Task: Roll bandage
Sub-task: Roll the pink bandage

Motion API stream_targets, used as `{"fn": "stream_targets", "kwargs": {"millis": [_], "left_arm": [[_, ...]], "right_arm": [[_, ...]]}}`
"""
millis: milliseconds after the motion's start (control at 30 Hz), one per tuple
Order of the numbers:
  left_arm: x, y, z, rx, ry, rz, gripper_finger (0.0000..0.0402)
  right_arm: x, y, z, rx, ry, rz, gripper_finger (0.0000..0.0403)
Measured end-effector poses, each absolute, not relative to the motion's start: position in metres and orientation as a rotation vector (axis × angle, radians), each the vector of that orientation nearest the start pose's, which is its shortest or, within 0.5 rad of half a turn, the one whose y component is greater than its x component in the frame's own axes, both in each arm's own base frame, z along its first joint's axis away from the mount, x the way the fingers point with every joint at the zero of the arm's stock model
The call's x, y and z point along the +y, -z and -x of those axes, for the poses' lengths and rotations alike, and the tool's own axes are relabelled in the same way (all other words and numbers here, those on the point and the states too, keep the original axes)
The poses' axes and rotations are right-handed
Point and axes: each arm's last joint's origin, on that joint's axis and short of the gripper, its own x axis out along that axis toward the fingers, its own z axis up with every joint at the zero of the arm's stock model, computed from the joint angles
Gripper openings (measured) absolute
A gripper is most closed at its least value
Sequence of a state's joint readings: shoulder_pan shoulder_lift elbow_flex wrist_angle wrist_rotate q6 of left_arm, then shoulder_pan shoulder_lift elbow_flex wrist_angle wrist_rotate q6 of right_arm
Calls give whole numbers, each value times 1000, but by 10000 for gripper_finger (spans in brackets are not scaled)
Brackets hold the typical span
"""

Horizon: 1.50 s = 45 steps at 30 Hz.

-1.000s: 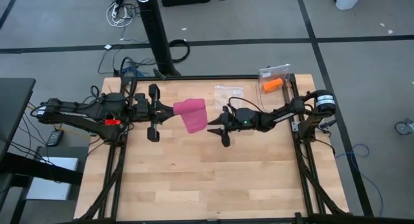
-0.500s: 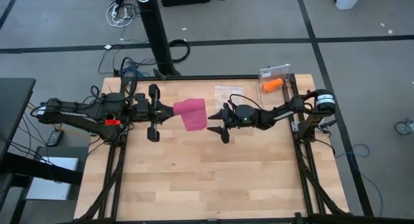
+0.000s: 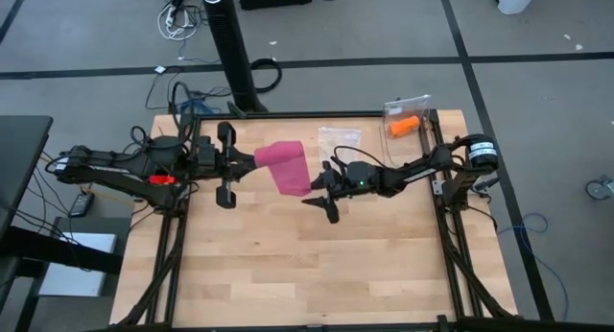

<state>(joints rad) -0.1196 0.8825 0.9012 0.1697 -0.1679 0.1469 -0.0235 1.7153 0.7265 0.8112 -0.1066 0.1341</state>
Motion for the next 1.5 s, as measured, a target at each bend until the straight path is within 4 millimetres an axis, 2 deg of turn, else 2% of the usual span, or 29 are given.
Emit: {"fn": "stream_targets", "kwargs": {"millis": [167, 400, 533, 700, 867, 1033, 1200, 1500], "left_arm": [[-18, -392, -190, -202, -65, -133, 21], [-17, -392, -189, -198, -86, -194, 21], [-16, -385, -190, -119, -138, -250, 21], [-14, -375, -191, -7, -192, -303, 21], [-11, -365, -191, 91, -263, -342, 21], [-10, -339, -194, 169, -322, -407, 21], [-9, -310, -200, 162, -336, -412, 21], [-8, -271, -201, 138, -340, -397, 21]], "right_arm": [[5, -175, -338, 184, -30, -68, 142], [16, -176, -338, 174, -42, -12, 12], [36, -180, -336, 157, -152, -26, 11], [65, -202, -328, 88, -210, -22, 5], [91, -238, -319, -3, -235, 36, 3], [108, -278, -315, -53, -219, 134, 2], [114, -311, -316, -116, -168, 221, 1], [105, -354, -323, -218, -41, 276, 1]]}}
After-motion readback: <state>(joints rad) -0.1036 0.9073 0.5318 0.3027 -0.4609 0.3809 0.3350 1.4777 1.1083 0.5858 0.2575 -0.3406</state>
